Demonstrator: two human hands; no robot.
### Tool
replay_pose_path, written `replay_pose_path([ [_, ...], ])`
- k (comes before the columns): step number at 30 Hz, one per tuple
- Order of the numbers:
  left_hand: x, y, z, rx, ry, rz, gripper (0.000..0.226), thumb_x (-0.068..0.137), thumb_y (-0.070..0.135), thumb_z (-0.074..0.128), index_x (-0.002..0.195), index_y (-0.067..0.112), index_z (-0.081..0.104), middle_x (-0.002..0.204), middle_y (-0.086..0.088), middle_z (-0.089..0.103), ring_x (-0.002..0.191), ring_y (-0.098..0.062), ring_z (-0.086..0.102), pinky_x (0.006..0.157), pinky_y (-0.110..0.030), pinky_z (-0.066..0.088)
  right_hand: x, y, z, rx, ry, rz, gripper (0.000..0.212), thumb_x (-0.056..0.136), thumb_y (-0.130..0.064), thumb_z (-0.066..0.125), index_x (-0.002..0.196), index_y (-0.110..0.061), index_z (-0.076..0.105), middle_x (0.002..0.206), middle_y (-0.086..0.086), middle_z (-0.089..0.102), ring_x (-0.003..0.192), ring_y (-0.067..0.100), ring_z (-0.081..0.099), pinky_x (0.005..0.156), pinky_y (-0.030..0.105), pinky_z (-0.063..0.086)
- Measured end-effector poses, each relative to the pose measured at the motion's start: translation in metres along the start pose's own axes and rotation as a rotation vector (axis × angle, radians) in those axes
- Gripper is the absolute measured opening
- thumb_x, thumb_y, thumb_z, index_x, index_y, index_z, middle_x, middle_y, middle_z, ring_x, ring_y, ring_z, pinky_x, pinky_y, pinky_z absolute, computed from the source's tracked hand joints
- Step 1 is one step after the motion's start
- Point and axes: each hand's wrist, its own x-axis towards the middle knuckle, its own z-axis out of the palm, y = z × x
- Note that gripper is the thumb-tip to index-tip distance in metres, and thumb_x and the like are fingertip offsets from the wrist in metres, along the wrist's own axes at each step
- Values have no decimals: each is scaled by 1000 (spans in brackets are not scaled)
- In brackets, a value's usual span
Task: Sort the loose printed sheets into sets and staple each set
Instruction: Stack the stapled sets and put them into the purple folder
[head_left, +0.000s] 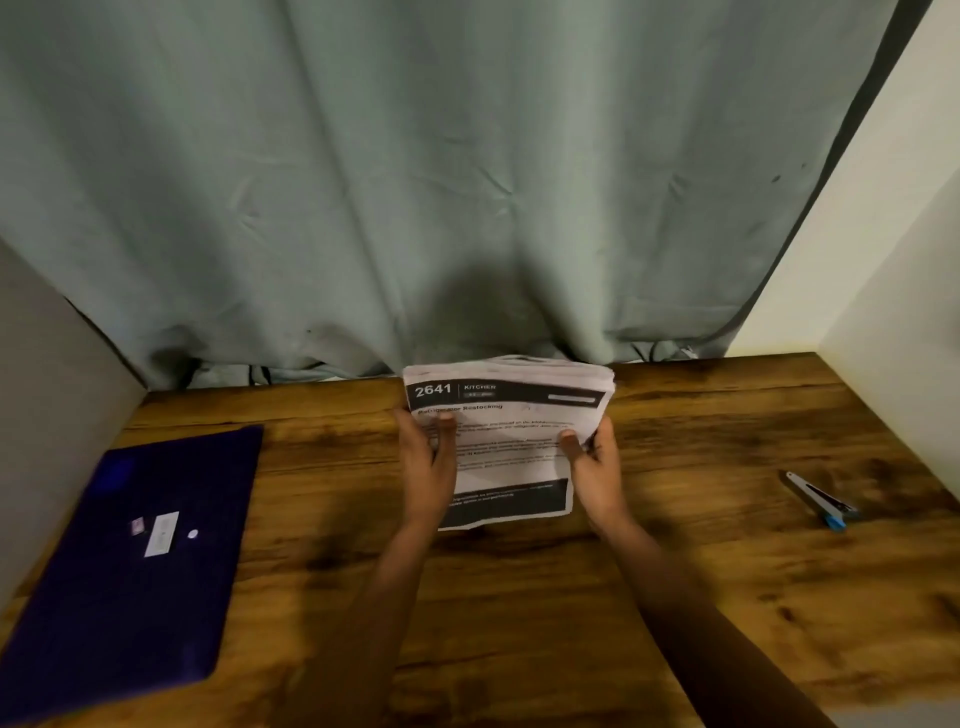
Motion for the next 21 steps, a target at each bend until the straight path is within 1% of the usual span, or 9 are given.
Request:
replay_pose_path([
  [2,-1,-4,-1,3,-2,-28,44,80,70,44,118,58,25,121,8,54,107,-4,57,82,-20,51,-1,3,1,-24,-23,6,52,93,-8,52,139,-24,35,118,-10,55,111,12,53,91,34,49],
  [4,0,-6,-2,8,-22,-68,62,75,76,44,125,42,27,118,10,56,104,-1,58,79,-16,51,2,4,1,-49,-40,3,54,94,-8,52,141,-22,32,123,-7,53,112,12,52,92,32,48],
  [7,4,-13,-4,62,-45,-110,71,70,83,40,118,32,31,108,15,57,96,0,59,68,-11,50,9,2,4,-132,-62,-12,46,95,-11,49,138,-20,33,119,-5,55,110,11,53,84,23,48],
  [9,9,-13,-3,120,-49,-119,64,76,79,38,112,27,35,104,8,60,92,-7,62,68,-17,51,13,-2,6,-209,-57,-42,37,97,-15,47,131,-20,36,115,-4,57,106,12,56,79,21,48],
  [12,26,-6,2,261,-22,-103,31,95,43,42,108,15,38,104,-9,62,83,-19,63,63,-24,50,24,-10,9,-365,-11,-71,19,97,-13,46,116,-13,40,106,0,58,96,14,59,67,16,48],
  [14,34,-7,4,369,-36,-147,27,99,28,43,113,5,43,107,-13,62,87,-24,63,64,-26,48,29,-10,10,-468,11,-35,17,96,-10,46,112,-8,41,104,3,57,92,16,59,63,18,50],
  [17,30,-29,2,449,-116,-358,30,100,24,43,117,1,46,107,-8,61,90,-21,63,63,-23,46,31,7,11,-556,-10,92,29,93,-8,51,120,-5,41,108,11,60,92,22,62,72,35,57],
  [19,19,-50,-1,492,-157,-484,28,99,25,44,115,2,50,108,-12,63,88,-20,63,64,-25,48,27,25,10,-627,-40,181,35,93,-10,53,125,-4,40,111,12,60,96,25,62,77,36,56],
  [21,7,-67,-1,518,-187,-623,29,99,23,45,118,1,49,112,-15,61,94,-25,63,71,-30,51,22,44,10,-755,-88,221,34,95,-14,51,126,-2,42,115,14,57,102,27,60,81,33,53],
])
